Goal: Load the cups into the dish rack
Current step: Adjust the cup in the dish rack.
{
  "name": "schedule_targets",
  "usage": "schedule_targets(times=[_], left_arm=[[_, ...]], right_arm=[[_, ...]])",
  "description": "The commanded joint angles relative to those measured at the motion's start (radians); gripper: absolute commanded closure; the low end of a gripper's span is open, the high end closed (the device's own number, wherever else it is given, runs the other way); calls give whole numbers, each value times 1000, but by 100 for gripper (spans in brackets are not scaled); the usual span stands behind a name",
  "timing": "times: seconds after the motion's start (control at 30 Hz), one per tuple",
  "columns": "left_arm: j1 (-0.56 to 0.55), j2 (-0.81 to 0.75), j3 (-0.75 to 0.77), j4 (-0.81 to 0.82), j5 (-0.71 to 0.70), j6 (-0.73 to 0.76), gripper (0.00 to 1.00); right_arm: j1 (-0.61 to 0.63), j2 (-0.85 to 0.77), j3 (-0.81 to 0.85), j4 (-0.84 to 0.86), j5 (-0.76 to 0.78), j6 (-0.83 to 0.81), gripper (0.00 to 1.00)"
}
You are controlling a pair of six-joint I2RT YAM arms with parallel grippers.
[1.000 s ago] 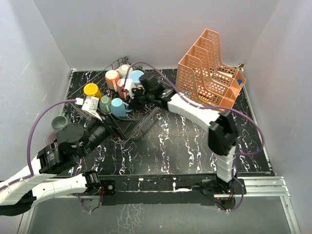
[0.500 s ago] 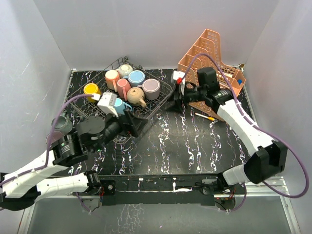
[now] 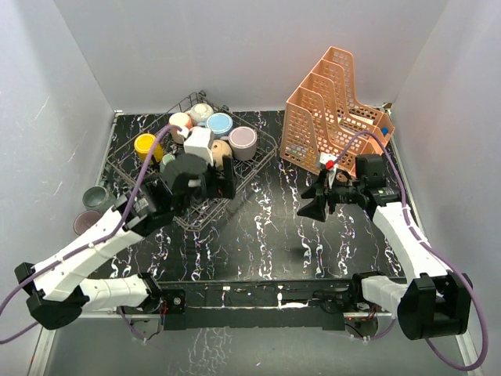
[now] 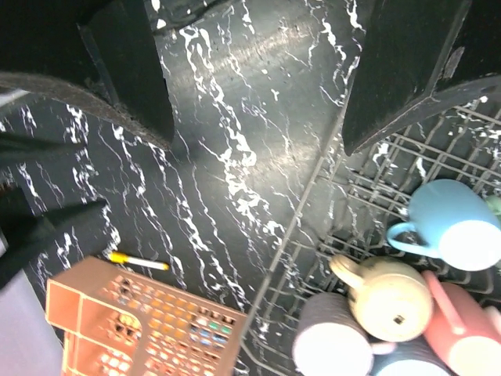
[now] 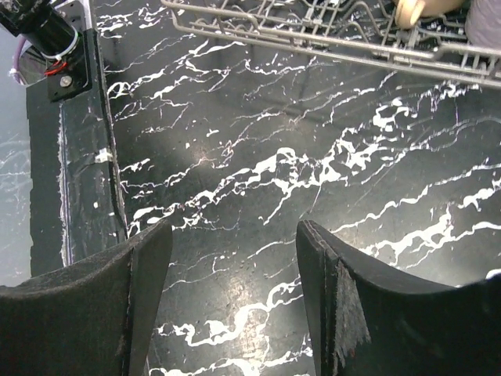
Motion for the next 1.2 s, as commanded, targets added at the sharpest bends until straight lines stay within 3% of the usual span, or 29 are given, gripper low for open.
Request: schedule_targets(times=[0.0, 0.37, 0.7, 0.93, 1.17], left_arm=[[173, 65, 88, -61, 185, 63, 13], [530, 150, 42, -130, 398, 133, 13], [894, 40, -277, 1, 561, 78, 13], [989, 4, -358, 20, 498, 45, 13], [991, -16, -347, -57, 140, -17, 6]], right_arm=[[-79, -45, -71, 127, -89, 25, 33], [-143, -41, -87, 152, 17, 36, 33], [-143, -11, -82, 145, 56, 34, 33], [-142, -9, -85, 144, 56, 30, 33], [-142, -5, -85, 143, 58, 27, 33]])
